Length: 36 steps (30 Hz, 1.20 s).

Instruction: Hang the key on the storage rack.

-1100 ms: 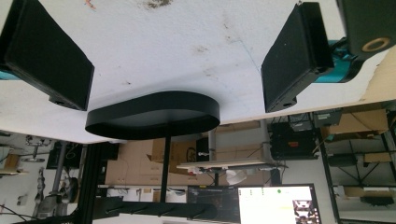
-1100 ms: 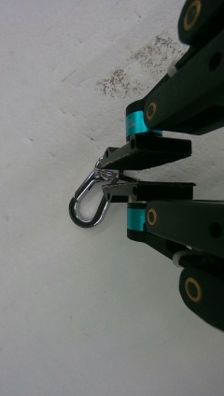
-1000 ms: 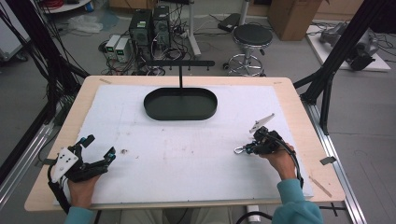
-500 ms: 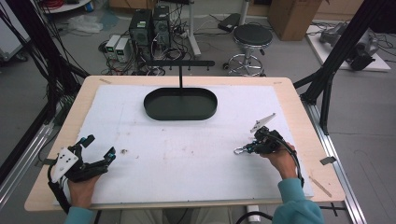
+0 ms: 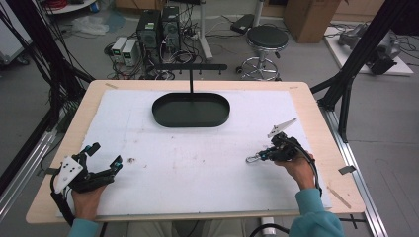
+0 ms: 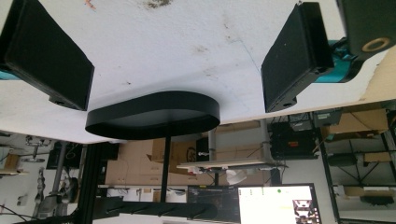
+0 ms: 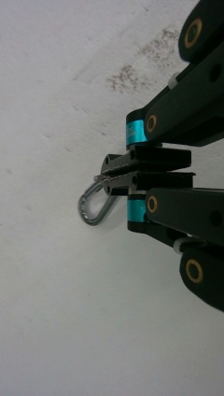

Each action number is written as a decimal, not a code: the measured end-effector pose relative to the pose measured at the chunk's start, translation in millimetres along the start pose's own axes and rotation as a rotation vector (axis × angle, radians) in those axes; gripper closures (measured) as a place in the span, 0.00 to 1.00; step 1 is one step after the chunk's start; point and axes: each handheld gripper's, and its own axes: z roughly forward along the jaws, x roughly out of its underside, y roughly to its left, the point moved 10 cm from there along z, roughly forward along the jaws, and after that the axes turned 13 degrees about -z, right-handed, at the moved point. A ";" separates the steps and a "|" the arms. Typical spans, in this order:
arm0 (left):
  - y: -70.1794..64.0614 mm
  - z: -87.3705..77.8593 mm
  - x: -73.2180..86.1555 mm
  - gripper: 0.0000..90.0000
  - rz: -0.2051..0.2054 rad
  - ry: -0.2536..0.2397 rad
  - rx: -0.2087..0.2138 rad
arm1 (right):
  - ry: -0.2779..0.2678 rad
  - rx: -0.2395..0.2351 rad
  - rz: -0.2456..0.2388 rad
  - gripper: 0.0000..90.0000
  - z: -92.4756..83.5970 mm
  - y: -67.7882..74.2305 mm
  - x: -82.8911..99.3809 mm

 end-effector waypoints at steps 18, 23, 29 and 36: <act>0.2 -0.1 0.0 0.11 -0.001 0.001 0.001 | -0.377 -0.075 0.021 0.99 -41.8 -5.7 -62.2; 0.1 -0.1 0.0 0.11 -0.001 0.001 0.000 | -0.418 -0.060 0.007 0.99 -53.0 -13.3 -83.1; 0.1 -0.3 -0.1 0.11 0.001 0.000 0.000 | -0.467 -0.064 -0.016 0.99 -64.7 -24.3 -111.4; 0.3 -0.2 -0.1 0.11 -0.001 -0.001 -0.001 | -0.482 -0.050 -0.054 0.99 -74.3 -39.9 -143.3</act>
